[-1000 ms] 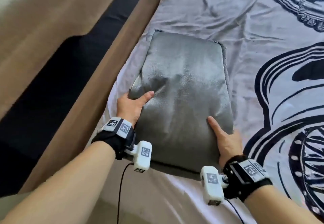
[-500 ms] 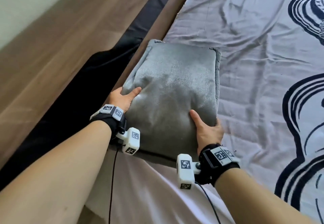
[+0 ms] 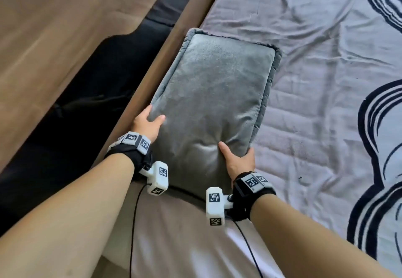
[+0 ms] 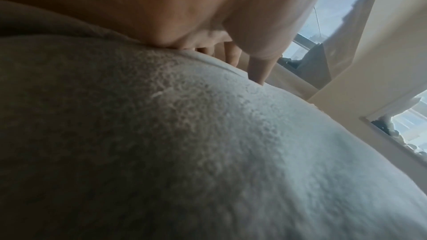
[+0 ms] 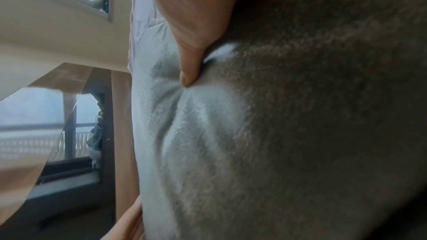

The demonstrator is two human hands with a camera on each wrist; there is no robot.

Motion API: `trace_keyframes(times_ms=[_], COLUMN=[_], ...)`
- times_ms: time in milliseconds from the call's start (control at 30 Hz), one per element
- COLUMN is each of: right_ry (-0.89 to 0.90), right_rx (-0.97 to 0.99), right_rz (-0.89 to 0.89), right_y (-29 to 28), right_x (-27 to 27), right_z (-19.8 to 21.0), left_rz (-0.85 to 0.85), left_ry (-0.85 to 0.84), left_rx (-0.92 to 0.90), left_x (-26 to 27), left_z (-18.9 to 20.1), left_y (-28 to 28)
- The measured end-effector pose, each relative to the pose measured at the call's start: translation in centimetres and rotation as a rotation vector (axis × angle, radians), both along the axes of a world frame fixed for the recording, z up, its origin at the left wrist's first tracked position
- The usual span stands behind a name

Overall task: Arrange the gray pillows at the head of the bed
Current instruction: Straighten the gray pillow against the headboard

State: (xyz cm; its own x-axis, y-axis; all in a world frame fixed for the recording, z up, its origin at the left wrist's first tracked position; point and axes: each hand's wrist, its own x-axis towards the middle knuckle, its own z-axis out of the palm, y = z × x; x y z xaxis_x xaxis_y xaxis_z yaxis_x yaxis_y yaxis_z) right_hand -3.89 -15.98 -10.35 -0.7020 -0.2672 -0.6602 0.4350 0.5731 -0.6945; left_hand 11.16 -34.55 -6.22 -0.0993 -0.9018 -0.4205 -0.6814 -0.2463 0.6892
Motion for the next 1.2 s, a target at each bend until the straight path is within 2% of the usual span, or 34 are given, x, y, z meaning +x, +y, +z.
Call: trace_keyframes(times_ms=[100, 200, 300, 400, 466, 566, 700, 799, 1033, 1199], right_ry=[-0.047, -0.085, -0.127, -0.152, -0.194, -0.214, -0.201, -0.146, -0.050, -0.045], right_rx=[0.007, -0.001, -0.005, -0.011, -0.021, -0.110, -0.156, -0.170, -0.161, -0.193], right_rz=[0.023, 0.005, -0.045, -0.063, -0.069, -0.090, -0.131, -0.163, -0.262, -0.352], right_y=[1.0, 1.5, 2.0, 3.4, 4.9, 7.9, 13.4, 19.2, 33.2, 43.3], right_x=[-0.8, -2.5, -5.0, -8.0, -9.5, -13.4, -17.8, -21.1, -29.2, -33.2], right_z=[0.6, 2.2, 3.6, 5.4, 8.8, 11.4, 13.4, 14.6, 16.3, 19.2], left_rz=[0.044, 0.081, 0.113, 0.187, 0.210, 0.196, 0.187, 0.138, -0.197, -0.297], left_ry=[-0.014, 0.082, 0.214, 0.356, 0.392, 0.406, 0.447, 0.460, 0.386, 0.437], left_rx=[-0.098, -0.123, -0.025, 0.201, 0.326, 0.369, 0.415, 0.418, 0.424, 0.401], left_x=[-0.5, -2.5, -5.3, -7.9, -9.3, -11.4, -14.7, -19.2, -30.1, -35.1], left_z=[0.7, 2.4, 4.6, 6.3, 7.5, 8.6, 9.9, 10.7, 11.5, 15.7], left_y=[0.9, 1.7, 2.8, 4.8, 6.8, 9.3, 12.7, 16.7, 29.2, 38.2])
